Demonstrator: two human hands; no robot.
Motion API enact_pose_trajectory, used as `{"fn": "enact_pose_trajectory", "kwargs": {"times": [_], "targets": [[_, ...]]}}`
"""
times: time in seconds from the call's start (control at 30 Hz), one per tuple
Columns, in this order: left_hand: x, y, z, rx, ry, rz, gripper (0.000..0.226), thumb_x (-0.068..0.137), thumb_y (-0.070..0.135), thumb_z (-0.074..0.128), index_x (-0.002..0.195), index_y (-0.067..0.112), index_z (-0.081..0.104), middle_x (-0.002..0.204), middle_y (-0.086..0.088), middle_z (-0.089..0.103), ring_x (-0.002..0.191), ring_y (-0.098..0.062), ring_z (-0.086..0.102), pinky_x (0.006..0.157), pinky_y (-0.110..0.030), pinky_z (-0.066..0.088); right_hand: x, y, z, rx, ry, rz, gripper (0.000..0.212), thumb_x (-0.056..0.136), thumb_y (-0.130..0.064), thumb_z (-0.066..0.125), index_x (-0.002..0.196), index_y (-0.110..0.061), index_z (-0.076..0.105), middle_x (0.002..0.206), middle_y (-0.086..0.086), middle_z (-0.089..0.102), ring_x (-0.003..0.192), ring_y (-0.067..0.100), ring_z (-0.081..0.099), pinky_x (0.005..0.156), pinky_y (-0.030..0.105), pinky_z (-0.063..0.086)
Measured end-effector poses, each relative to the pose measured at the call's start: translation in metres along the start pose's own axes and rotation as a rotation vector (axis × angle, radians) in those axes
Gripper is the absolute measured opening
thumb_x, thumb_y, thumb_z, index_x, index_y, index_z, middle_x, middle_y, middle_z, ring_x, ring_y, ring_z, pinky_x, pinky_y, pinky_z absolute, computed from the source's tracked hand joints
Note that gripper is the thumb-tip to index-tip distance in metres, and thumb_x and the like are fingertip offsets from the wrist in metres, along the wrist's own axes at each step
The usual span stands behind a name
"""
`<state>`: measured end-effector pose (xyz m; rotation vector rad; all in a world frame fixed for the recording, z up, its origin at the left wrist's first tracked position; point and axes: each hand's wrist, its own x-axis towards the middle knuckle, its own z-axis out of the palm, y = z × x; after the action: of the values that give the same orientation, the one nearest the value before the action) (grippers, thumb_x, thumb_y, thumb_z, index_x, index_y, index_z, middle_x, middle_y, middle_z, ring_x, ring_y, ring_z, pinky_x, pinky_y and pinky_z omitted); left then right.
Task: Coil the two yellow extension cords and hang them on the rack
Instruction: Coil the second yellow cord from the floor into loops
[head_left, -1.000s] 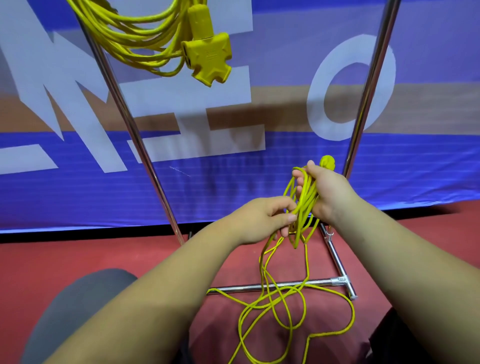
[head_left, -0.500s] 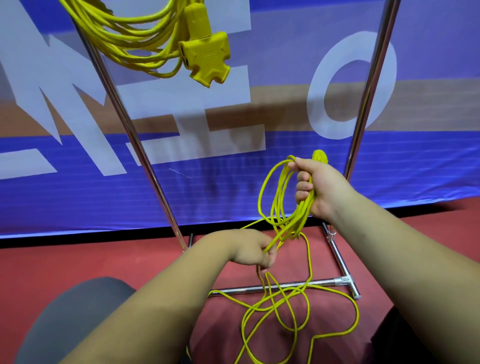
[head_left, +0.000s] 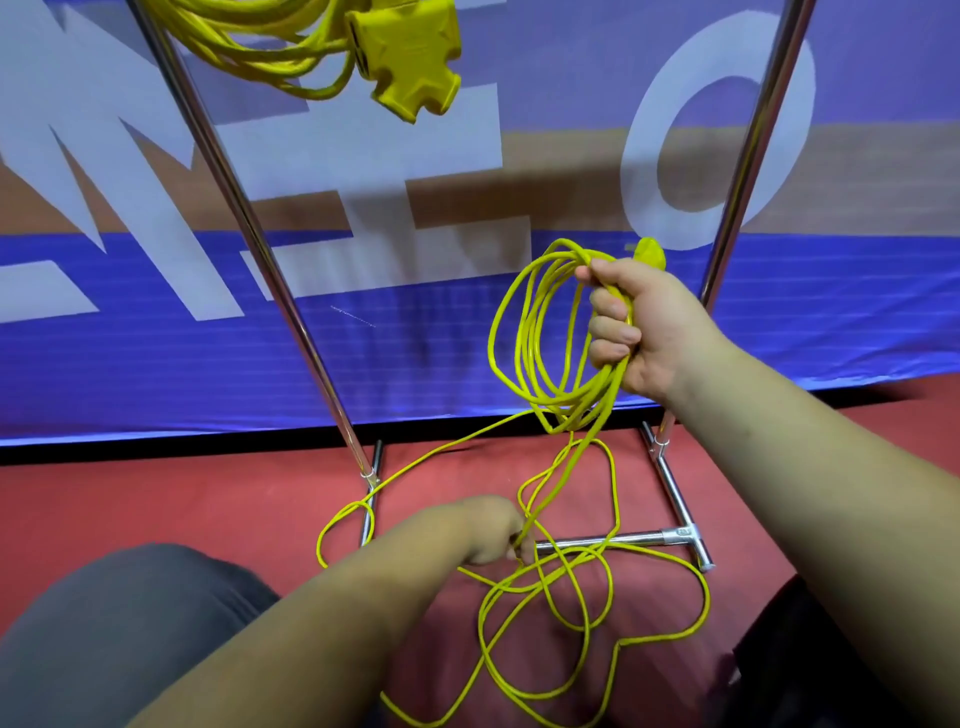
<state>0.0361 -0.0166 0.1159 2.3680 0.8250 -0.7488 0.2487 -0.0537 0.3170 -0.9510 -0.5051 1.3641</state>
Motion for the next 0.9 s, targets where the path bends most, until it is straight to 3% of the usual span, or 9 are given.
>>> {"fn": "enact_pose_trajectory", "kwargs": {"times": [0.1, 0.2, 0.3, 0.43, 0.5, 0.57, 0.7, 0.8, 0.9], "targets": [[-0.005, -0.015, -0.018, -0.024, 0.115, -0.030, 0.028, 0.095, 0.002, 0.058, 0.115, 0.014, 0.072, 0.111, -0.006, 0.076, 0.104, -0.024, 0.069, 0.093, -0.035, 0.055, 0.001, -0.004, -0.004, -0.011, -0.008, 0.018, 0.019, 0.106, -0.026, 0.054, 0.091, -0.017, 0.062, 0.056, -0.007, 0.035, 0.034, 0.005, 0.026, 0.034, 0.020, 0.023], [-0.015, -0.023, -0.044, -0.099, 0.288, -0.105, 0.009, 0.097, 0.005, 0.057, 0.094, 0.011, 0.064, 0.095, -0.007, 0.077, 0.090, -0.026, 0.074, 0.084, -0.041, 0.060, 0.002, -0.005, -0.008, -0.094, -0.023, 0.027, 0.017, 0.105, -0.024, 0.052, 0.091, -0.018, 0.059, 0.062, -0.008, 0.042, 0.035, 0.005, 0.027, 0.034, 0.019, 0.023], [-0.031, -0.021, -0.076, -0.279, 0.470, -0.215, 0.013, 0.100, 0.013, 0.060, 0.088, 0.010, 0.064, 0.083, -0.017, 0.077, 0.074, -0.030, 0.077, 0.070, -0.037, 0.063, 0.003, 0.000, -0.009, -0.253, -0.013, 0.008, 0.018, 0.106, -0.026, 0.053, 0.092, -0.018, 0.059, 0.059, -0.007, 0.036, 0.035, 0.006, 0.025, 0.034, 0.020, 0.023], [-0.057, -0.020, -0.123, -0.623, 0.681, -0.327, 0.020, 0.093, 0.013, 0.061, 0.083, 0.000, 0.073, 0.070, -0.011, 0.074, 0.059, -0.028, 0.068, 0.057, -0.029, 0.054, 0.002, 0.009, -0.008, -0.424, -0.012, -0.056, 0.026, 0.105, -0.040, 0.062, 0.101, -0.015, 0.066, 0.057, -0.005, 0.031, 0.035, 0.009, 0.024, 0.038, 0.020, 0.023], [-0.070, -0.017, -0.142, -0.854, 0.749, -0.329, 0.018, 0.092, 0.013, 0.064, 0.085, -0.002, 0.073, 0.068, -0.014, 0.071, 0.054, -0.022, 0.062, 0.054, -0.029, 0.050, 0.001, 0.011, -0.007, -0.438, -0.021, -0.052, 0.025, 0.105, -0.034, 0.063, 0.088, -0.015, 0.062, 0.056, -0.003, 0.031, 0.034, 0.010, 0.024, 0.039, 0.020, 0.023], [-0.084, -0.010, -0.154, -1.076, 0.747, -0.318, 0.013, 0.097, 0.010, 0.064, 0.094, -0.001, 0.071, 0.073, -0.013, 0.071, 0.052, -0.016, 0.063, 0.049, -0.027, 0.054, 0.000, 0.013, -0.006, -0.468, -0.035, -0.055, 0.034, 0.104, -0.028, 0.064, 0.074, -0.017, 0.051, 0.052, -0.002, 0.033, 0.034, 0.012, 0.025, 0.039, 0.021, 0.023], [-0.100, 0.003, -0.167, -1.391, 0.677, -0.307, 0.010, 0.104, 0.009, 0.058, 0.103, 0.003, 0.065, 0.081, -0.009, 0.068, 0.056, -0.012, 0.070, 0.047, -0.026, 0.059, -0.005, 0.023, 0.003, -0.668, -0.092, -0.109, 0.045, 0.103, -0.026, 0.065, 0.065, -0.014, 0.047, 0.048, 0.004, 0.031, 0.036, 0.018, 0.028, 0.042, 0.025, 0.029], [-0.107, 0.009, -0.180, -1.672, 0.664, -0.233, 0.008, 0.104, 0.005, 0.054, 0.103, 0.000, 0.061, 0.071, -0.010, 0.070, 0.047, -0.012, 0.070, 0.043, -0.024, 0.056, -0.008, 0.034, 0.006, -0.774, -0.122, -0.125, 0.042, 0.104, -0.027, 0.065, 0.068, -0.013, 0.047, 0.047, 0.002, 0.038, 0.037, 0.020, 0.032, 0.043, 0.027, 0.033], [-0.114, 0.012, -0.192, -2.002, 0.638, -0.086, 0.013, 0.102, -0.002, 0.054, 0.107, -0.011, 0.062, 0.069, -0.017, 0.072, 0.053, -0.023, 0.073, 0.046, -0.026, 0.058, -0.009, 0.046, 0.009, -0.826, -0.098, -0.136, 0.032, 0.107, -0.029, 0.064, 0.080, -0.015, 0.053, 0.051, -0.002, 0.051, 0.039, 0.015, 0.044, 0.043, 0.026, 0.040]]}}
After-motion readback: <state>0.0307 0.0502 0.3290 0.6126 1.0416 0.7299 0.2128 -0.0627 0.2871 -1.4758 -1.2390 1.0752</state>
